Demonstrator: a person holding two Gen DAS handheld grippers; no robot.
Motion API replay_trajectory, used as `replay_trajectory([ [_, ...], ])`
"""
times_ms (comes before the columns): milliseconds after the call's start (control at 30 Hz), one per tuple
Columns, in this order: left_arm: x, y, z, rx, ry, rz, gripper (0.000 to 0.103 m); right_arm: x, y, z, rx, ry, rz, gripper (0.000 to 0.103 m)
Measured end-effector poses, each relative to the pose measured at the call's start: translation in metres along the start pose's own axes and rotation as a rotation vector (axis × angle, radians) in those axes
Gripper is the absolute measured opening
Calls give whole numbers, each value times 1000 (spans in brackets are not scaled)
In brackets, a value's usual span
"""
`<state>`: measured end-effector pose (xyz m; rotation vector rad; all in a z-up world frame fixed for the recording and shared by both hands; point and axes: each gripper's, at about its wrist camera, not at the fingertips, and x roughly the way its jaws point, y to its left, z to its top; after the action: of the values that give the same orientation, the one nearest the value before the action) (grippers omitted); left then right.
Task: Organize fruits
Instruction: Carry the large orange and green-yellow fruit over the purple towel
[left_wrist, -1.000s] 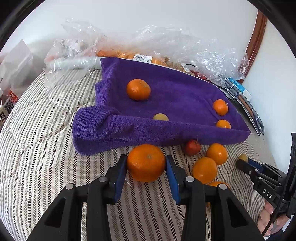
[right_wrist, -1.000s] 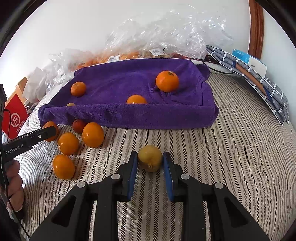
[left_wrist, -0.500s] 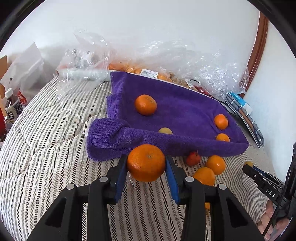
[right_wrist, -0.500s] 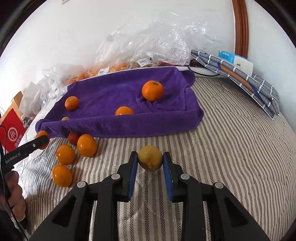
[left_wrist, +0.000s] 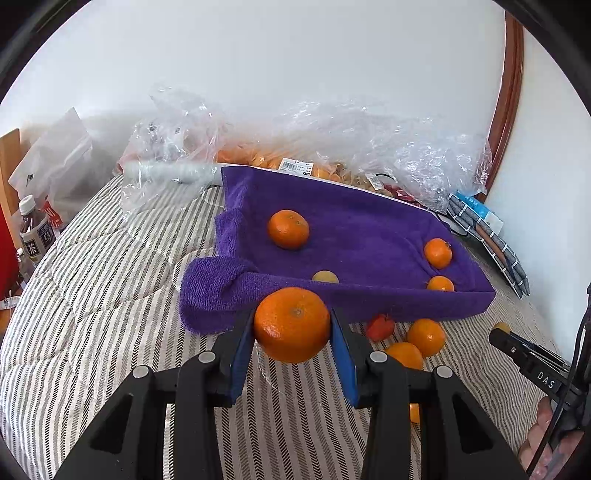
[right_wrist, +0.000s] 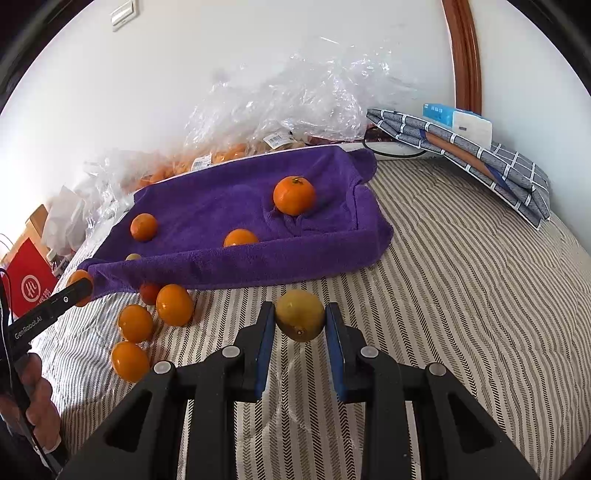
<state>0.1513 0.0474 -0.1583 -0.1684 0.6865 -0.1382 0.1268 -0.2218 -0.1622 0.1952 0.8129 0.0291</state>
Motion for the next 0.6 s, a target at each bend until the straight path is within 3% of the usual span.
replay_trajectory([
  [200,-4,2,-1,-8,-20,-6,38,-2,4,0,-13,-14,-23,27],
  [367,-5,3,-1,-14,-20,13,38,-6,2,11,21,-22,7,27],
  [600,-16,3,11,-42,-59,3,38,-20,11,39,-48,-105,-8,27],
])
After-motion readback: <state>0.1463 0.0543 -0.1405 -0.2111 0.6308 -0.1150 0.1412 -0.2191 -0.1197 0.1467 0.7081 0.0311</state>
